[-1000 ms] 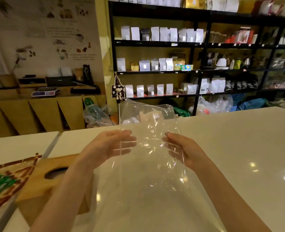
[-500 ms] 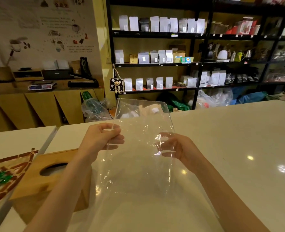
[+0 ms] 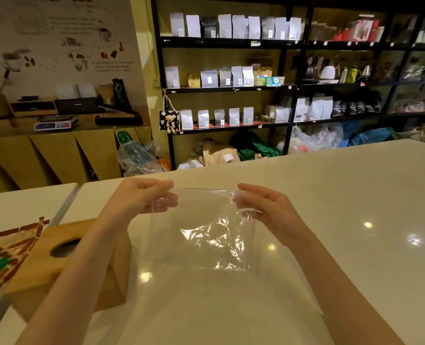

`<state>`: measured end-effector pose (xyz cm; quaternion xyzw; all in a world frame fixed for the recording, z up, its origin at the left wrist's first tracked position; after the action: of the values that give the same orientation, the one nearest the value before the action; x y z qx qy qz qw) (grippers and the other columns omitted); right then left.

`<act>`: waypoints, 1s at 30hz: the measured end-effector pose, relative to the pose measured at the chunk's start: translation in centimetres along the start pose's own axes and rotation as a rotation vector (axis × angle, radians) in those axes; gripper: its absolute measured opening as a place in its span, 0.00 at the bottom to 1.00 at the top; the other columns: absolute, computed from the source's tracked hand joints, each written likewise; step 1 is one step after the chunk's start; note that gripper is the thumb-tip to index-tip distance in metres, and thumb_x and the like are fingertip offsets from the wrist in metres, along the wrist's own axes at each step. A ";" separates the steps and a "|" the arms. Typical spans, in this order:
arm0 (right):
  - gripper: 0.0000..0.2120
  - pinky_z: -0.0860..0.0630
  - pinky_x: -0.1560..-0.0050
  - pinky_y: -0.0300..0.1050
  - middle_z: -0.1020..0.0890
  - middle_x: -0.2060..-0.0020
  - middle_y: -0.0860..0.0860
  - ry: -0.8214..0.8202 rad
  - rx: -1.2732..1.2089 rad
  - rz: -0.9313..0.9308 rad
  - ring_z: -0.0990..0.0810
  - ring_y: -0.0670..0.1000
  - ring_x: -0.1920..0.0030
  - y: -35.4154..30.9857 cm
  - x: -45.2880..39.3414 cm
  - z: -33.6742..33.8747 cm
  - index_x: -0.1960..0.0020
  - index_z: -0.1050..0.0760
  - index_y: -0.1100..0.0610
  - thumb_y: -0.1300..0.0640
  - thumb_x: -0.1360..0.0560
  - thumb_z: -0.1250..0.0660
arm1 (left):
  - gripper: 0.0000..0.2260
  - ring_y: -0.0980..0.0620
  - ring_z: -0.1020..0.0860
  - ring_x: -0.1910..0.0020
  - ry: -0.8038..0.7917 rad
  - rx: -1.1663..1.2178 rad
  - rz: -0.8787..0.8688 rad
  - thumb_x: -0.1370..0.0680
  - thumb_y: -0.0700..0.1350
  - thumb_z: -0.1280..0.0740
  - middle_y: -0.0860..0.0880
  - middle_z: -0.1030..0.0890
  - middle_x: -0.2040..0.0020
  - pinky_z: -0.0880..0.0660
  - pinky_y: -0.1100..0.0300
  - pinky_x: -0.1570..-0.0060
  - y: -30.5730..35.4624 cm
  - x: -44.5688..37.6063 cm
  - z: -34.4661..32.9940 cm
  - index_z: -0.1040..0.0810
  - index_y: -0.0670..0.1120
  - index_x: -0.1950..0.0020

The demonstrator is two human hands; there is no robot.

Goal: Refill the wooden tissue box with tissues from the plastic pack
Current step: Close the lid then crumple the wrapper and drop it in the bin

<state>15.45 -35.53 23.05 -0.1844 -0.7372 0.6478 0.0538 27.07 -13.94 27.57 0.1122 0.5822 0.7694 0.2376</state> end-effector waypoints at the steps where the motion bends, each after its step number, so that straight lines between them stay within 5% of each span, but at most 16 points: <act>1: 0.12 0.20 0.57 0.39 0.14 0.59 0.53 -0.017 0.017 -0.004 0.17 0.48 0.58 -0.1 0.0 0.1 0.46 0.20 0.56 0.65 0.28 0.33 | 0.10 0.50 0.16 0.58 -0.036 -0.063 -0.001 0.31 0.50 0.30 0.48 0.14 0.61 0.20 0.67 0.63 0.0 0.0 0.1 0.18 0.49 0.53; 4: 0.19 0.20 0.54 0.38 0.14 0.58 0.51 -0.063 0.126 -0.002 0.16 0.48 0.56 -0.3 0.1 0.2 0.44 0.22 0.54 0.70 0.31 0.31 | 0.17 0.54 0.17 0.57 -0.109 -0.297 0.005 0.34 0.46 0.26 0.44 0.15 0.56 0.25 0.73 0.62 -0.2 0.0 0.5 0.20 0.50 0.45; 7: 0.20 0.21 0.53 0.37 0.13 0.59 0.51 -0.028 0.302 0.004 0.16 0.48 0.55 -0.1 0.1 0.7 0.43 0.22 0.54 0.69 0.33 0.28 | 0.17 0.58 0.20 0.55 -0.092 -0.418 -0.034 0.31 0.42 0.27 0.51 0.16 0.56 0.27 0.68 0.54 0.0 0.0 0.2 0.21 0.47 0.43; 10: 0.12 0.24 0.52 0.40 0.14 0.61 0.56 0.092 0.478 0.048 0.16 0.49 0.58 -0.2 0.1 1.4 0.52 0.19 0.51 0.62 0.33 0.25 | 0.09 0.55 0.20 0.58 0.013 -0.536 -0.089 0.30 0.42 0.28 0.51 0.16 0.62 0.24 0.62 0.56 0.2 -0.1 -0.1 0.18 0.47 0.50; 12: 0.07 0.28 0.57 0.35 0.16 0.62 0.51 0.164 0.630 0.133 0.20 0.43 0.61 -0.8 0.1 1.7 0.59 0.18 0.47 0.58 0.34 0.25 | 0.04 0.56 0.21 0.60 0.039 -0.594 -0.127 0.30 0.44 0.28 0.53 0.18 0.64 0.24 0.63 0.60 0.6 -0.1 -0.5 0.19 0.53 0.58; 15: 0.08 0.33 0.56 0.34 0.21 0.58 0.44 0.195 0.758 0.208 0.26 0.42 0.54 -1.9 0.2 2.1 0.65 0.21 0.42 0.54 0.34 0.25 | 0.06 0.58 0.24 0.61 0.020 -0.613 -0.145 0.30 0.46 0.28 0.56 0.20 0.65 0.32 0.67 0.66 0.7 -0.1 -0.7 0.22 0.56 0.64; 19: 0.05 0.28 0.47 0.37 0.18 0.53 0.46 0.040 0.472 0.139 0.20 0.44 0.50 -2.4 0.6 1.9 0.62 0.18 0.51 0.60 0.31 0.27 | 0.04 0.51 0.25 0.56 0.024 -0.569 -0.137 0.33 0.46 0.26 0.51 0.22 0.59 0.27 0.57 0.59 1.2 0.0 0.5 0.18 0.54 0.63; 24: 0.08 0.19 0.59 0.40 0.16 0.68 0.50 -0.057 0.229 0.193 0.17 0.50 0.64 -4.1 1.6 0.1 0.58 0.20 0.57 0.65 0.25 0.36 | 0.04 0.58 0.24 0.49 -0.035 -0.374 -0.094 0.36 0.49 0.27 0.56 0.18 0.52 0.31 0.66 0.54 2.9 2.3 1.8 0.15 0.51 0.64; 27: 0.09 0.22 0.72 0.39 0.18 0.71 0.48 -0.089 0.202 0.183 0.20 0.46 0.70 -4.8 2.8 -0.7 0.55 0.21 0.57 0.66 0.24 0.39 | 0.20 0.54 0.18 0.54 -0.202 -0.337 -0.027 0.45 0.64 0.27 0.52 0.14 0.56 0.26 0.62 0.51 3.2 6.2 1.7 0.16 0.54 0.59; 30: 0.10 0.25 0.77 0.41 0.19 0.73 0.47 -0.176 0.191 0.126 0.22 0.46 0.73 -5.2 4.5 -1.6 0.53 0.20 0.56 0.66 0.24 0.39 | 0.18 0.54 0.17 0.54 -0.478 -0.343 0.030 0.42 0.59 0.26 0.52 0.15 0.52 0.22 0.62 0.52 2.2 11.2 -0.3 0.17 0.56 0.54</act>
<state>10.74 -32.93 27.64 -0.1667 -0.6609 0.7309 -0.0344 16.74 -9.05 28.39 0.2570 0.3697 0.8118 0.3719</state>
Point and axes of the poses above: each hand's wrist, its own x-axis away from the middle knuckle, its own z-axis out of the back of the hand, y = z × x, the point moved 6 cm from there along -x, towards the middle knuckle
